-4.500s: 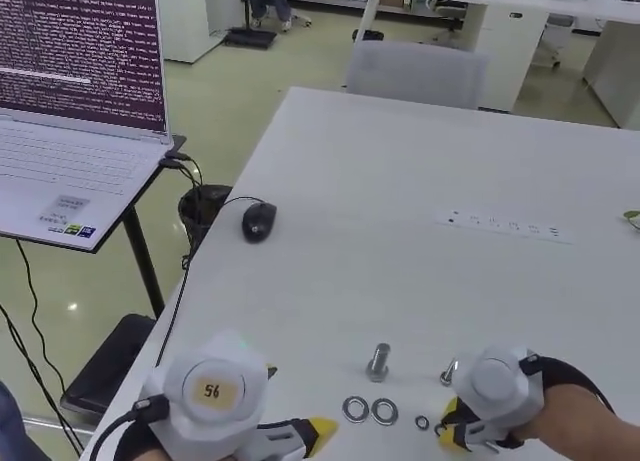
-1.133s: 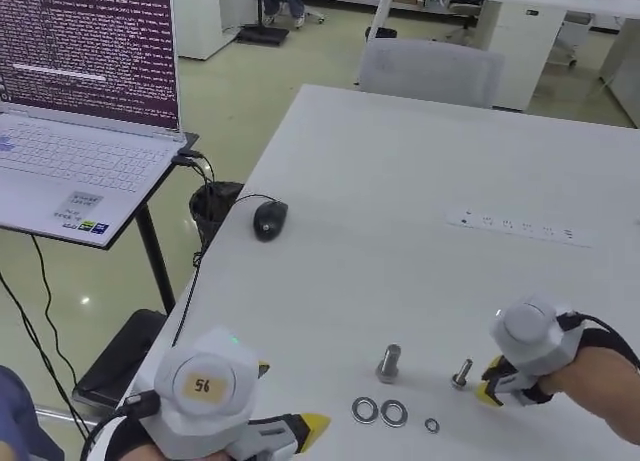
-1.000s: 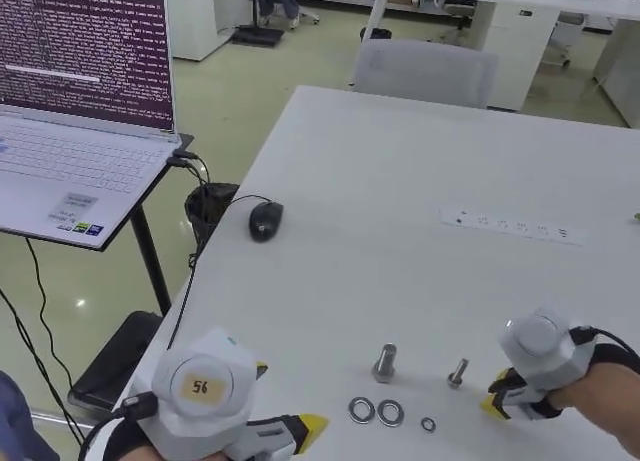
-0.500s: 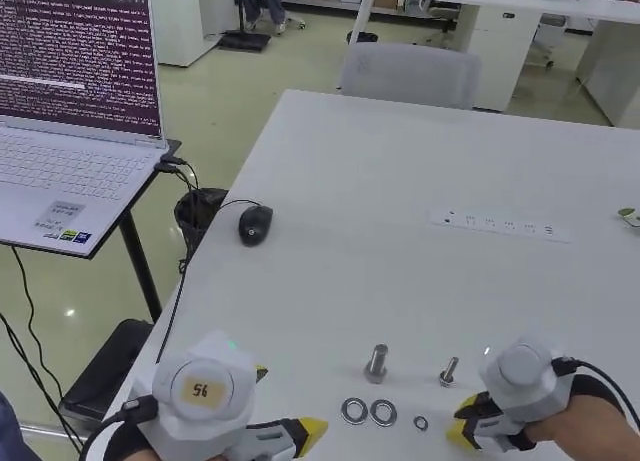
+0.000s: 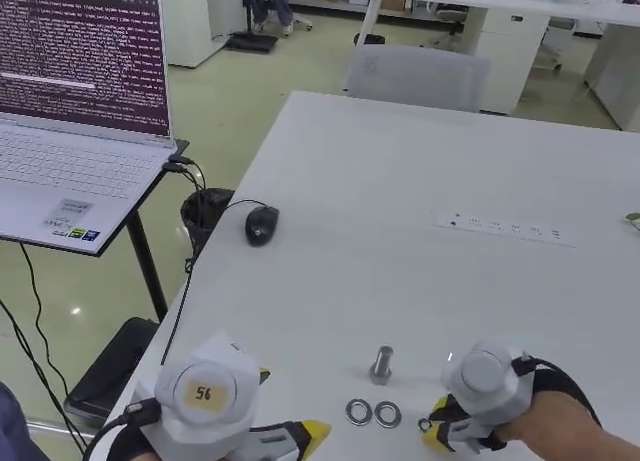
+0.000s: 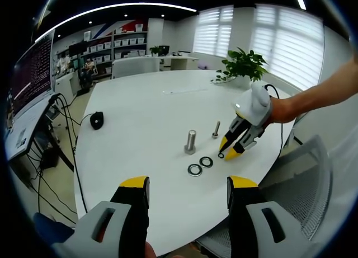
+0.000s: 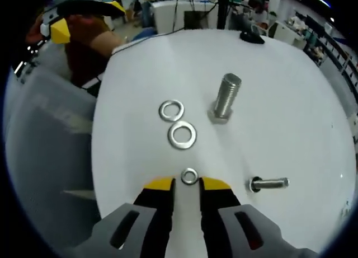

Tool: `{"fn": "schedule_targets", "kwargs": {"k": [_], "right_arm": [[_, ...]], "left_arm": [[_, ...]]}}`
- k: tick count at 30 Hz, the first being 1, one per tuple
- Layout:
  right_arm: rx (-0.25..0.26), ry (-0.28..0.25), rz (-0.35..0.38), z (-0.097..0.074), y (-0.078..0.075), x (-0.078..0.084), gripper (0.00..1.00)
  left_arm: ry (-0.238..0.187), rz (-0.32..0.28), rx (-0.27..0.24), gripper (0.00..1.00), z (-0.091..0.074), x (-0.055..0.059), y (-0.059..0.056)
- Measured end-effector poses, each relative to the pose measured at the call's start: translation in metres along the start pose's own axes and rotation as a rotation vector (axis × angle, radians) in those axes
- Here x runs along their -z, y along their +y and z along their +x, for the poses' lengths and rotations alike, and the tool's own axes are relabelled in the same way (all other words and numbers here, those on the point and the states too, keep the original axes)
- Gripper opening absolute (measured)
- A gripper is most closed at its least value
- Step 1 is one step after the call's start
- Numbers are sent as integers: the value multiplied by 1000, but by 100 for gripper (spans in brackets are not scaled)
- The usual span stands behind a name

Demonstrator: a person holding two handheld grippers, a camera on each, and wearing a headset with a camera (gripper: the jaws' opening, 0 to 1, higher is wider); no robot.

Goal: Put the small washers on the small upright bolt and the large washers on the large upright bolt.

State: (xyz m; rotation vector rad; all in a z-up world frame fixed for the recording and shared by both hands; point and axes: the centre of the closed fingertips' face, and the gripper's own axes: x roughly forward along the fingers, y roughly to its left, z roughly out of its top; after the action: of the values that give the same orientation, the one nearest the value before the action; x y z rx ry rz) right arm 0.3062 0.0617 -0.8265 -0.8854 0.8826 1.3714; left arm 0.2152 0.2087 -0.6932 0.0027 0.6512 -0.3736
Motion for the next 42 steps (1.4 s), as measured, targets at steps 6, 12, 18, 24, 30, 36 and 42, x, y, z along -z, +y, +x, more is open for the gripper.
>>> {"fn": "schedule_targets", "kwargs": {"k": [6, 12, 18, 24, 30, 36, 42], "right_arm": [[-10, -1, -17, 1, -1, -2, 18], [-16, 16, -71, 2, 1, -5, 16], [-12, 18, -74, 2, 0, -4, 14], [-19, 30, -87, 1, 2, -3, 15], [-25, 26, -88, 1, 2, -3, 16], [-26, 38, -87, 0, 3, -2, 14], [-7, 14, -26, 0, 2, -1, 13]], "left_arm": [[-1, 0, -1, 55, 0, 0, 0], [2, 8, 3, 55, 1, 0, -2], [-5, 10, 1, 55, 0, -3, 0], [-8, 4, -8, 55, -3, -3, 5], [-5, -1, -10, 55, -4, 0, 5], [-4, -2, -8, 55, -3, 1, 5], [-5, -5, -11, 55, -4, 1, 6]]}}
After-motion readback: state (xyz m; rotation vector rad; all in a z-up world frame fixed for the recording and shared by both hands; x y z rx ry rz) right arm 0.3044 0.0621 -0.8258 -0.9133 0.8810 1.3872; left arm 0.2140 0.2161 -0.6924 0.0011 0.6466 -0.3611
